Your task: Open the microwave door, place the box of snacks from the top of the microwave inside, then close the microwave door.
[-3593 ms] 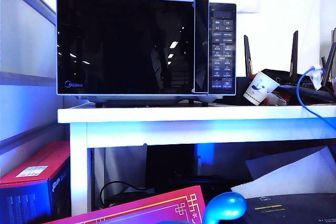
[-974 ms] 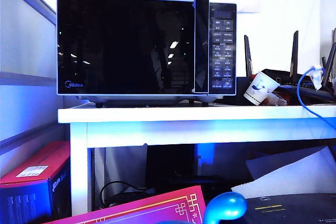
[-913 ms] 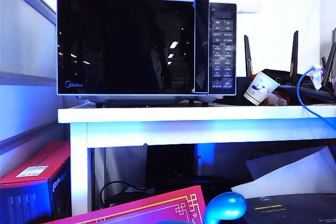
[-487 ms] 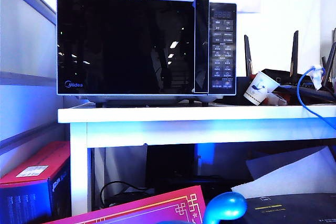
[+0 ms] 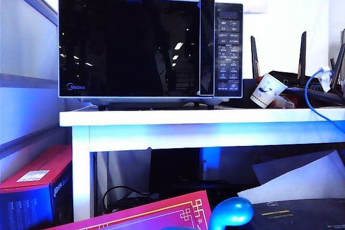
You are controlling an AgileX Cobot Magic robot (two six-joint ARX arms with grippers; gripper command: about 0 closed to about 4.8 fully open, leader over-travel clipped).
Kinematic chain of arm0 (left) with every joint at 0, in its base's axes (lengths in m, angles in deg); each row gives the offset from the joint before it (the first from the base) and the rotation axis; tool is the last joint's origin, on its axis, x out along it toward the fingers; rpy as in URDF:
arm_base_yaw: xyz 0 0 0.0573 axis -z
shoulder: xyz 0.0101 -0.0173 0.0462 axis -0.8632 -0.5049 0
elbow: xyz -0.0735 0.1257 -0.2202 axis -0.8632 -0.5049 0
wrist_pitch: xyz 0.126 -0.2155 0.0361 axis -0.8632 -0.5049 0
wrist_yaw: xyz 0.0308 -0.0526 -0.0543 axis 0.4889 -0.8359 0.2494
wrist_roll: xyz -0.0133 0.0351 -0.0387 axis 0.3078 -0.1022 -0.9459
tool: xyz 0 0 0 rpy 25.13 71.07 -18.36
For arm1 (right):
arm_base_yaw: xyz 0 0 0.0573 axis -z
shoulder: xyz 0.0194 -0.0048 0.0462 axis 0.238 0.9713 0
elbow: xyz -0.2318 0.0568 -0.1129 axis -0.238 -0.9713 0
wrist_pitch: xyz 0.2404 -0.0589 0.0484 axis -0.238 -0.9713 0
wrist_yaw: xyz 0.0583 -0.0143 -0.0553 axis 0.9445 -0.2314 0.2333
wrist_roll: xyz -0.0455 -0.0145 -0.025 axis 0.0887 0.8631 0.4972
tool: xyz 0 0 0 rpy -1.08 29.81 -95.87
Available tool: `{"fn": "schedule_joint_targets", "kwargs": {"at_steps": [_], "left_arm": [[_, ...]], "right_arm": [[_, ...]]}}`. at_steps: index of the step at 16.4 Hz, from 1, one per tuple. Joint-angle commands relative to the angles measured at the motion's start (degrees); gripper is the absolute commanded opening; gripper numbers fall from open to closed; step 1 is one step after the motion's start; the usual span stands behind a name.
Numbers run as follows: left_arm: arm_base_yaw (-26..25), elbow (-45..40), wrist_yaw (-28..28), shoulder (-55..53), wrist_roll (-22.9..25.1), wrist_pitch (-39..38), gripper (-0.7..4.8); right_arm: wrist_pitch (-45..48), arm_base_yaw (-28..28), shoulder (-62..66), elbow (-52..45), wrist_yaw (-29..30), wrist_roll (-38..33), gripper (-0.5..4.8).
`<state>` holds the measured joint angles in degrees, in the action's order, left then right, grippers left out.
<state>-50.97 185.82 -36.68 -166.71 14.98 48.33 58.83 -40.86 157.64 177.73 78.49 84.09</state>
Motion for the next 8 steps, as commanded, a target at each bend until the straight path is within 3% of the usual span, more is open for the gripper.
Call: {"fn": "schedule_joint_targets", "kwargs": {"at_steps": [1,8], "left_arm": [[0.1,0.3,-2.5,0.3,-1.2,-0.6,-0.06],[0.9,0.3,-2.8,0.3,-1.3,1.3,-0.06]], "right_arm": [[0.7,-0.1,-0.6,0.5,2.6,-0.3,-0.05],[2.4,-0.1,-1.0,0.5,1.6,-0.2,-0.05]]}}
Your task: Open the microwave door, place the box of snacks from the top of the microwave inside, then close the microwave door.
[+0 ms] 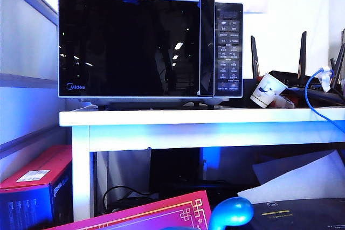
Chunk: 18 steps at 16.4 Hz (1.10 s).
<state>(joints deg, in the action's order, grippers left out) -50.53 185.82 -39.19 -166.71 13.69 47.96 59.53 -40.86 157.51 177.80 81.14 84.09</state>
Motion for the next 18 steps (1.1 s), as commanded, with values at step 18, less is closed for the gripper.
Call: {"fn": "schedule_joint_targets", "kwargs": {"at_steps": [18], "left_arm": [[0.4,0.3,2.6,0.3,0.5,1.4,-0.06]], "right_arm": [[-24.6,-0.9,-9.5,0.5,11.6,0.6,-0.05]]}}
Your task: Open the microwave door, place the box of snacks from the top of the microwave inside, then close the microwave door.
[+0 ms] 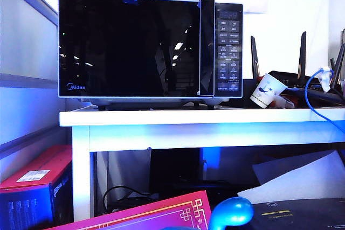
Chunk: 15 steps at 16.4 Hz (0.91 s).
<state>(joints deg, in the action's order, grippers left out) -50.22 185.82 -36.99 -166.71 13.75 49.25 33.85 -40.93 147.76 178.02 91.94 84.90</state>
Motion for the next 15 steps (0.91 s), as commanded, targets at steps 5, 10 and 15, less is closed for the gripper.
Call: {"fn": "schedule_joint_targets", "kwargs": {"at_steps": [5,10,15], "left_arm": [[0.1,0.3,0.4,0.4,0.4,-0.7,-0.06],[0.0,0.3,0.4,1.0,0.4,-1.0,-0.06],[0.0,0.3,0.4,1.2,0.4,-1.2,-0.06]], "right_arm": [[3.6,-3.3,3.8,0.2,0.3,-0.2,-0.05],[10.3,-3.7,6.6,0.2,-5.2,-0.2,-0.05],[15.2,-3.6,7.9,0.3,-7.5,0.4,-0.05]]}}
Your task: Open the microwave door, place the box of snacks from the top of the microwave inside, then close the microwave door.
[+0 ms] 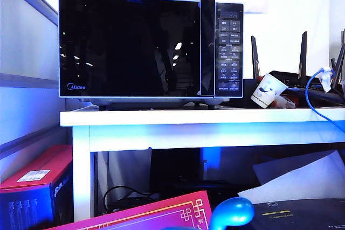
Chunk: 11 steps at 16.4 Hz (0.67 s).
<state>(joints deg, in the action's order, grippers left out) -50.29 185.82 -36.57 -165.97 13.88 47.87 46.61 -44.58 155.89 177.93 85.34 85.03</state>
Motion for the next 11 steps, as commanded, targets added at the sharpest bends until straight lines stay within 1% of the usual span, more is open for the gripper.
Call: {"fn": "schedule_joint_targets", "kwargs": {"at_steps": [1,5,8,11], "left_arm": [[0.0,0.3,0.0,0.5,0.3,0.2,-0.06],[0.0,0.3,0.0,0.5,0.3,0.0,-0.06],[0.0,0.3,0.0,0.5,0.3,-0.1,-0.06],[0.0,0.3,0.0,0.5,0.3,-0.1,-0.06]], "right_arm": [[2.4,0.1,-0.3,0.3,-0.6,0.3,-0.05],[3.8,0.1,0.0,0.3,-0.6,0.3,-0.05],[3.4,0.1,-1.1,0.4,3.5,0.3,-0.05],[3.3,0.8,-5.4,0.3,3.2,0.4,-0.05]]}}
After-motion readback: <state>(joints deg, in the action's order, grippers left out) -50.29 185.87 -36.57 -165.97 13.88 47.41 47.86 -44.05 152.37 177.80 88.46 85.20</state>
